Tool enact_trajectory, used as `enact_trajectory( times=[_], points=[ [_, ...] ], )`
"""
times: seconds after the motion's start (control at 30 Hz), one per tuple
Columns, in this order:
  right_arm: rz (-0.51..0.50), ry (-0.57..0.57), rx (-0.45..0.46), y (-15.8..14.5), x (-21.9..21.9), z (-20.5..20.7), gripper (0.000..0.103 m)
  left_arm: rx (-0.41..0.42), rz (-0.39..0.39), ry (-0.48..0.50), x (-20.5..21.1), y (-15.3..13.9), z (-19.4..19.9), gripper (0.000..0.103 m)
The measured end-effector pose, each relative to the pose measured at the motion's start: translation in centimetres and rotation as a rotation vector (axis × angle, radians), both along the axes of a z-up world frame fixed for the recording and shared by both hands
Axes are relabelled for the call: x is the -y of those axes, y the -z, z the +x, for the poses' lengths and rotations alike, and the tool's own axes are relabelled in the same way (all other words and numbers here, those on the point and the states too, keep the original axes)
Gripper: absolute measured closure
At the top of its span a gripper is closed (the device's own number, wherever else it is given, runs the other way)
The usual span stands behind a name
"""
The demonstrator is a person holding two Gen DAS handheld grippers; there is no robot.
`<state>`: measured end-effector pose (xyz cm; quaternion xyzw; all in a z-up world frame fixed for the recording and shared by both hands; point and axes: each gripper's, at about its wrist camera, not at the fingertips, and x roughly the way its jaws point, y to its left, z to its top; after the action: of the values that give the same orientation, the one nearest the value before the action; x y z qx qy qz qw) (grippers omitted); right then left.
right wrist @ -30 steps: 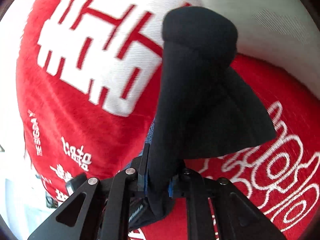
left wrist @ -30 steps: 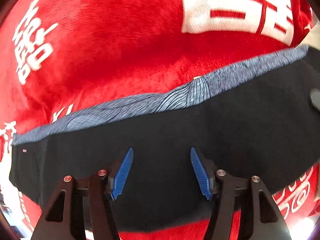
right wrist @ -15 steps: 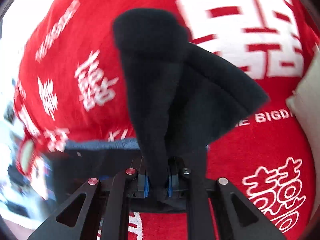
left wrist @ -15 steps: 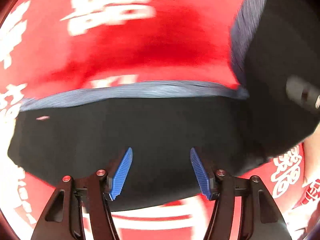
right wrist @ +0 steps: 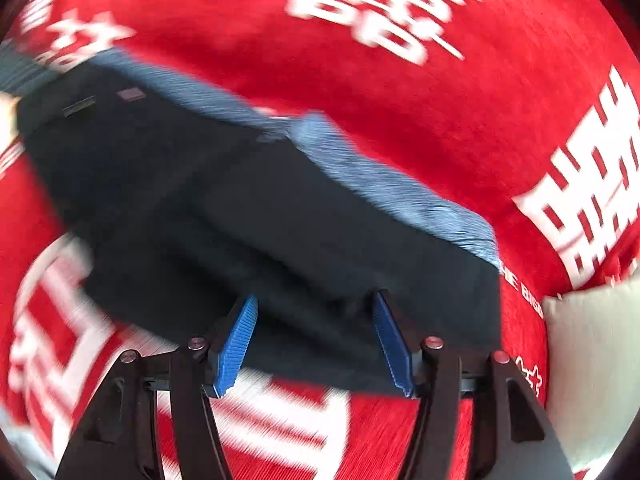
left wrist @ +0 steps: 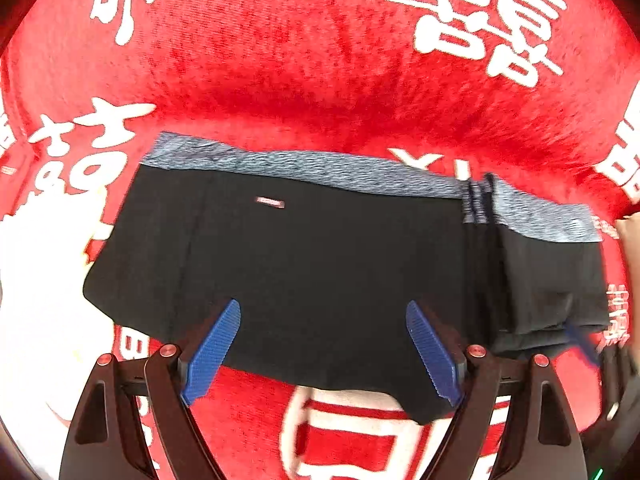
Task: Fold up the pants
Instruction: 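Fold the held end over the trousers with the right gripper and release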
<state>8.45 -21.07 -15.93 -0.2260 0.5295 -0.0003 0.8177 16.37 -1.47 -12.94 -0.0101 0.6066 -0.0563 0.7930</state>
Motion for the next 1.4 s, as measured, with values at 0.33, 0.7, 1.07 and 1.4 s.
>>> enact_trajectory(
  times=[0.33, 0.7, 1.07, 1.4],
  points=[
    [0.227, 0.286, -0.097, -4.2, 9.8, -2.5, 0.039, -0.073, -0.274, 0.233, 9.6, -2.2, -0.5, 0.017],
    [0.350, 0.403, -0.132, -3.4, 13.7, -3.2, 0.042, -0.225, -0.261, 0.239, 13.4, 2.1, 1.2, 0.086],
    [0.418, 0.439, -0.138, -4.2, 15.9, -4.5, 0.046, -0.149, -0.162, 0.293, 12.3, 2.3, -2.6, 0.092],
    [0.576, 0.522, -0.072, -5.7, 22.5, 3.3, 0.081, -0.016, -0.113, 0.253, 14.4, -2.6, 0.6, 0.034]
  ],
)
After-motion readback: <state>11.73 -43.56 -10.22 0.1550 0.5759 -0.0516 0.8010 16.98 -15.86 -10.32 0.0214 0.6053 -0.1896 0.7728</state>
